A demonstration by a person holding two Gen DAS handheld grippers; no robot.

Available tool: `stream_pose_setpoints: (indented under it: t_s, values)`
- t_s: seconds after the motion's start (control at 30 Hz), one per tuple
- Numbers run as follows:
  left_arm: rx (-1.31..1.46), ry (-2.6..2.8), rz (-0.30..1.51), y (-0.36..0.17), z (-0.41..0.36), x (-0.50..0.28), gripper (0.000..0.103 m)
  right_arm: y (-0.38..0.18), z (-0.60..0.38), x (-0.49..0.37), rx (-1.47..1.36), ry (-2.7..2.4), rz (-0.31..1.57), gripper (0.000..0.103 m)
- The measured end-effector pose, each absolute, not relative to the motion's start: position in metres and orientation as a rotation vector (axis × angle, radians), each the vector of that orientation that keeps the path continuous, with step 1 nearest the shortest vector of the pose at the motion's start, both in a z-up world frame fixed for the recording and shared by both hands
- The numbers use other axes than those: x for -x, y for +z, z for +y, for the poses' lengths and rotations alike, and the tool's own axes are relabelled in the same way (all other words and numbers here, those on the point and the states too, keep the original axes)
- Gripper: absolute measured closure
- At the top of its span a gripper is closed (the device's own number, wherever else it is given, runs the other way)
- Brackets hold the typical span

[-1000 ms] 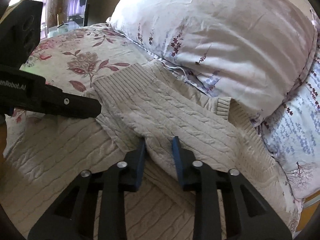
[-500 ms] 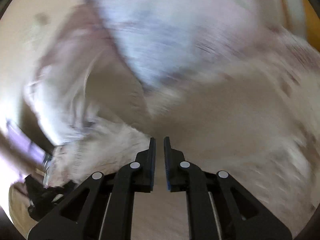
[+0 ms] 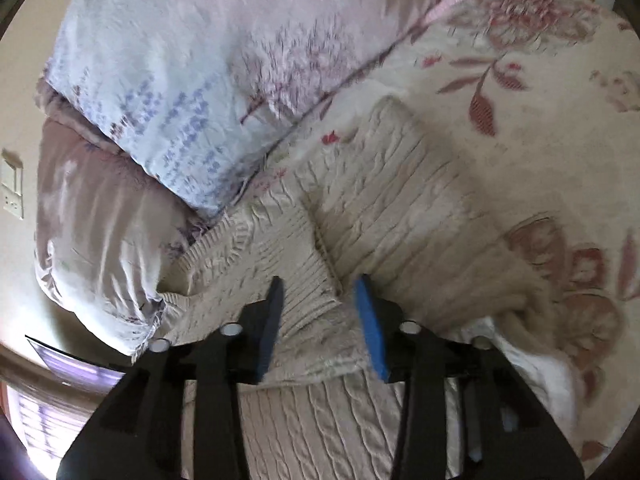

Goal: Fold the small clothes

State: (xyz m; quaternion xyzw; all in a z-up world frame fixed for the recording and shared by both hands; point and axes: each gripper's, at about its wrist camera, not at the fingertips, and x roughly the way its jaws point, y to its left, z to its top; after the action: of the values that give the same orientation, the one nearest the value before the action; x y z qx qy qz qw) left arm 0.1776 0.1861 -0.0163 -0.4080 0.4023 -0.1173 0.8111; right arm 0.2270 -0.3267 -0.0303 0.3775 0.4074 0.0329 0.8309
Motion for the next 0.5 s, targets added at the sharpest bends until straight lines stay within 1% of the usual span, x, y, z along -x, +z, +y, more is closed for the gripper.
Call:
stream_pose_setpoints:
  t_s: [0.03, 0.07, 0.1, 0.13, 0.17, 0.27, 0.33, 0.37, 0.4, 0.5]
  values:
    - [0.874, -0.25, 0.859, -0.016, 0.186, -0.177, 0.081, -0.032, -0.323, -0.23, -0.8, 0.079, 0.865, 0.069]
    - [0.877, -0.25, 0.86, -0.016, 0.186, -0.177, 0.081, -0.032, -0.321, -0.231, -0.791, 0.084, 0.865, 0.076]
    - [0.882, -0.25, 0.862, -0.017, 0.186, -0.177, 0.081, -0.033, -0.318, -0.233, -0.78, 0.093, 0.867, 0.093]
    - [0.886, -0.251, 0.864, -0.017, 0.186, -0.177, 0.081, -0.033, -0.315, -0.236, -0.77, 0.116, 0.869, 0.095]
    - [0.889, -0.252, 0.867, -0.017, 0.186, -0.176, 0.081, -0.031, -0.314, -0.237, -0.757, 0.116, 0.859, 0.095]
    - [0.891, -0.256, 0.871, -0.015, 0.185, -0.176, 0.079, -0.008, -0.31, -0.223, -0.703, 0.139, 0.752, 0.095]
    - [0.884, -0.262, 0.87, -0.014, 0.184, -0.175, 0.076, 0.006, -0.311, -0.209, -0.672, 0.138, 0.683, 0.096]
    - [0.88, -0.266, 0.869, -0.012, 0.183, -0.175, 0.072, 0.008, -0.311, -0.204, -0.661, 0.127, 0.672, 0.096]
    - [0.869, -0.275, 0.867, -0.01, 0.181, -0.174, 0.068, 0.007, -0.312, -0.2, -0.649, 0.111, 0.671, 0.096]
    - [0.828, -0.281, 0.866, -0.004, 0.174, -0.174, 0.059, -0.017, -0.312, -0.205, -0.615, 0.044, 0.777, 0.096]
